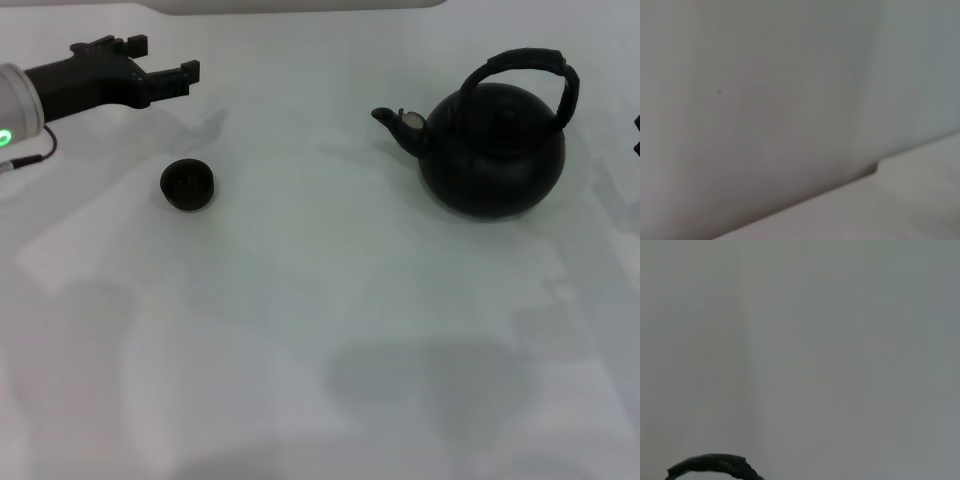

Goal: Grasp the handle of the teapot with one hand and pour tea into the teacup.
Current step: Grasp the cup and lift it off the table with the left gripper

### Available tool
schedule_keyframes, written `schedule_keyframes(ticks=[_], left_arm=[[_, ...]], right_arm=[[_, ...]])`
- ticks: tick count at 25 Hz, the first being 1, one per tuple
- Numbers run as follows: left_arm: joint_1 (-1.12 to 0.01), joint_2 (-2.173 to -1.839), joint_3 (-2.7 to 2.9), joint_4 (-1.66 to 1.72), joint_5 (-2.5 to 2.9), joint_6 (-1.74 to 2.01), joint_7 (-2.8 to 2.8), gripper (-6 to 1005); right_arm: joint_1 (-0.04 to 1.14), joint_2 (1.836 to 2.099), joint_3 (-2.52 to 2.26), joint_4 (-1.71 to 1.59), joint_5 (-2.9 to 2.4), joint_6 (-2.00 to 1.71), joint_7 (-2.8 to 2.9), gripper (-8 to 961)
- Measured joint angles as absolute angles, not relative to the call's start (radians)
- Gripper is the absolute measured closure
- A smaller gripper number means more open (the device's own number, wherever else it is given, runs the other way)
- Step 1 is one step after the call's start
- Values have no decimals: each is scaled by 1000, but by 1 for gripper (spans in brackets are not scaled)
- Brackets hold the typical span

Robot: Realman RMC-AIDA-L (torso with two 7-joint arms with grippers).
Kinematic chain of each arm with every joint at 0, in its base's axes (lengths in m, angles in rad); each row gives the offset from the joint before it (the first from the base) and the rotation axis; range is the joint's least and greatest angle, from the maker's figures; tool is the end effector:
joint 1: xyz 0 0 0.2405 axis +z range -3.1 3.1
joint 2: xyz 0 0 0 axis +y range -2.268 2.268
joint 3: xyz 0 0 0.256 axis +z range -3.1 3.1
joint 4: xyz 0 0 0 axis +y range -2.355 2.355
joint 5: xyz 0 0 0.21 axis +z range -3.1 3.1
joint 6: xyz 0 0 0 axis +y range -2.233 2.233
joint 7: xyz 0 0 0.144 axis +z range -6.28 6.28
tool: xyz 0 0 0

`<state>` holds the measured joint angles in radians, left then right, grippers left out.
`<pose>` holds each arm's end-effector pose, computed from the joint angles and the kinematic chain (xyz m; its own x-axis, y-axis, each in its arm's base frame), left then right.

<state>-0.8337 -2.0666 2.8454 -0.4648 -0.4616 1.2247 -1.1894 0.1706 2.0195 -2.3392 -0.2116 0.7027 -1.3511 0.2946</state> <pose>-0.2872 0.3989 0.0047 0.7520 0.3858 0.5346 0.6373 -0.6329 -0.4396 0.3689 0.2411 -0.0017 0.6440 0.0231 -0.7646 -0.7492 -0.1830 -0.6366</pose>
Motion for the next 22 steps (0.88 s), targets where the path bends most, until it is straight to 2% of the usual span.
schedule_keyframes(ticks=[13, 22], left_arm=[[-1004, -2074, 2847, -641, -121, 1390, -1340, 136], [-1037, -2073, 2847, -642, -12, 1389, -1419, 140]], right_arm=[[190, 2017, -2335, -210, 702, -1333, 295, 90], [195, 2017, -2315, -210, 703, -1307, 295, 89]])
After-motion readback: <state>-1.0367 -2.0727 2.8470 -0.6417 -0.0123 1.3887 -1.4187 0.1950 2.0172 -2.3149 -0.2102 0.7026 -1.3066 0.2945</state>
